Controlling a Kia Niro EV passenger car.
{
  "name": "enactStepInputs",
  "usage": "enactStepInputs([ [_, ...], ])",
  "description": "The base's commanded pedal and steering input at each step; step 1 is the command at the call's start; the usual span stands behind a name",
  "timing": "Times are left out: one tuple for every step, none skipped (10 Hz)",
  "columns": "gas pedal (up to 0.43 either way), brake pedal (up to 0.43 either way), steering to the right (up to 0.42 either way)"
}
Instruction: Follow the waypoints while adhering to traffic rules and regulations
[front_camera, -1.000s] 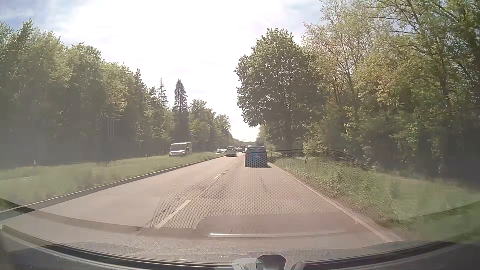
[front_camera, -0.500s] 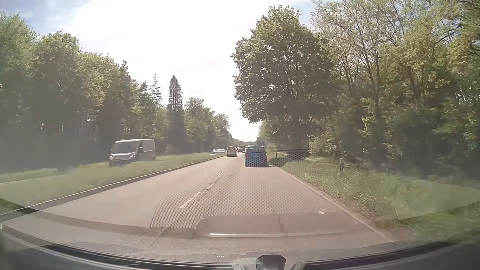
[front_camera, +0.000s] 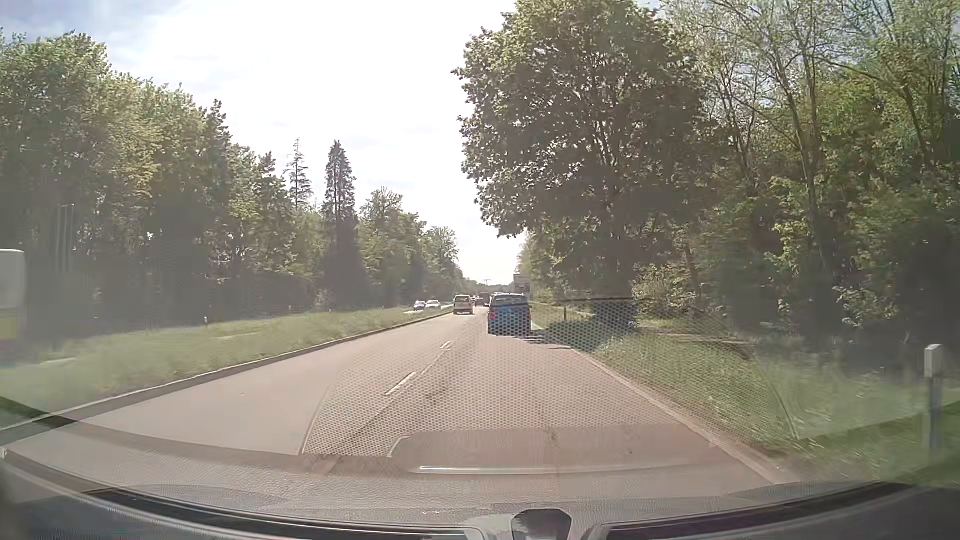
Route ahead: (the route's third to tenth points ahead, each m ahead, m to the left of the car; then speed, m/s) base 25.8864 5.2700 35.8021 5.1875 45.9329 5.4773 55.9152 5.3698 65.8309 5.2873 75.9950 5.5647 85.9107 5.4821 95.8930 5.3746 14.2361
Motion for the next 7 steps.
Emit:
enactStepInputs([
  [0.087, 0.0, 0.0],
  [0.087, 0.0, 0.0],
  [0.087, 0.0, 0.0],
  [0.098, 0.0, 0.0],
  [0.098, 0.0, 0.0],
  [0.11, 0.0, 0.0],
  [0.11, 0.0, 0.0],
])
